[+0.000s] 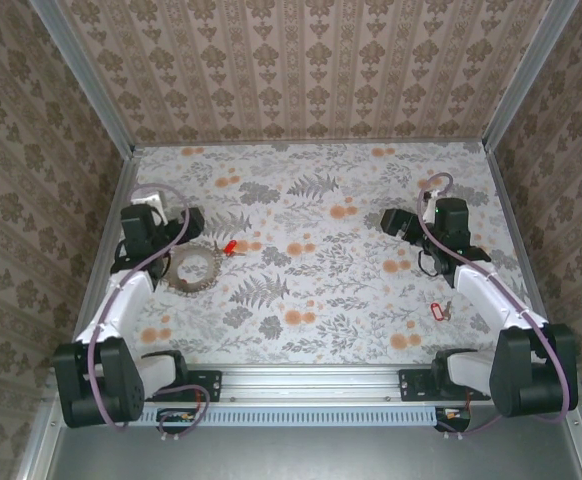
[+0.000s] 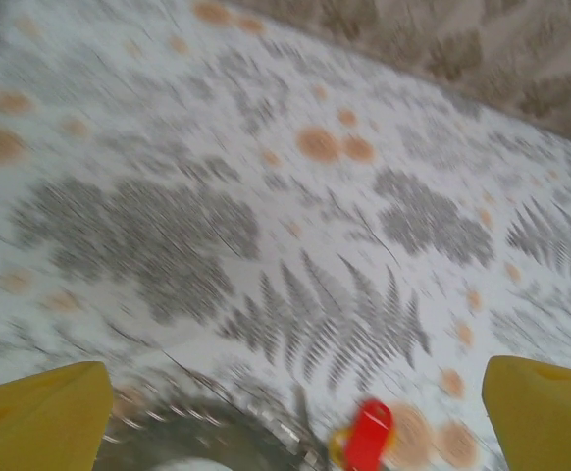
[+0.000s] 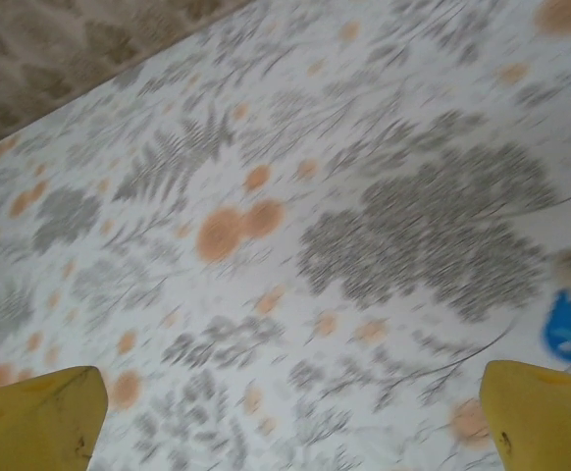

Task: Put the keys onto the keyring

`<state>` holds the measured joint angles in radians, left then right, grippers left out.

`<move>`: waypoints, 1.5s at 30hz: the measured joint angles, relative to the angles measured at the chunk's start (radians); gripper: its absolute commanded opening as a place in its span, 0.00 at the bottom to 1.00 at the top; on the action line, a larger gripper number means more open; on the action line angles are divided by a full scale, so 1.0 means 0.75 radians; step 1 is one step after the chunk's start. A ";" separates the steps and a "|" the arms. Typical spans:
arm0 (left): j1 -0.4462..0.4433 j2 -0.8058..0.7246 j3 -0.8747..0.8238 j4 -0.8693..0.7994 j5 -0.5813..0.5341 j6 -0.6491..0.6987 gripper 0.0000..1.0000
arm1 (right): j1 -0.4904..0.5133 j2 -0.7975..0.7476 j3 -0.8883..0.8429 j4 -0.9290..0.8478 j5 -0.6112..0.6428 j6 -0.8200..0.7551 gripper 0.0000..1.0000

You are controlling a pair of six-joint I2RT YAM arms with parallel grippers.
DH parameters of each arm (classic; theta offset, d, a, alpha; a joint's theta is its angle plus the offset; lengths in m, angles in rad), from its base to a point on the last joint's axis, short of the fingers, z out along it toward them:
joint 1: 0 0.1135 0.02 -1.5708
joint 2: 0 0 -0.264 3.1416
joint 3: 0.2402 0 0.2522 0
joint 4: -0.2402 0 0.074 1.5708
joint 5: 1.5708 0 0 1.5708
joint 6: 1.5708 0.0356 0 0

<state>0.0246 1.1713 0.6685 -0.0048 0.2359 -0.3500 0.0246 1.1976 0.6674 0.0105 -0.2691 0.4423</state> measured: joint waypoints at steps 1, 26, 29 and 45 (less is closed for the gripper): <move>-0.020 0.034 0.013 -0.040 0.025 -0.014 0.95 | 0.005 0.000 0.000 -0.007 -0.040 0.016 0.96; -0.261 0.402 0.180 -0.489 -0.115 -0.145 0.90 | 0.179 -0.036 -0.004 -0.132 -0.180 0.180 0.96; -0.278 0.402 0.159 -0.488 -0.108 -0.163 0.90 | 0.206 -0.004 -0.002 -0.143 -0.180 0.181 0.97; -0.455 0.419 0.115 -0.463 -0.087 -0.245 0.89 | 0.257 0.015 -0.001 -0.170 -0.169 0.184 0.97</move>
<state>-0.3164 1.4857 0.7547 -0.3519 0.1703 -0.5339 0.2173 1.2091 0.6666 -0.1169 -0.3962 0.5804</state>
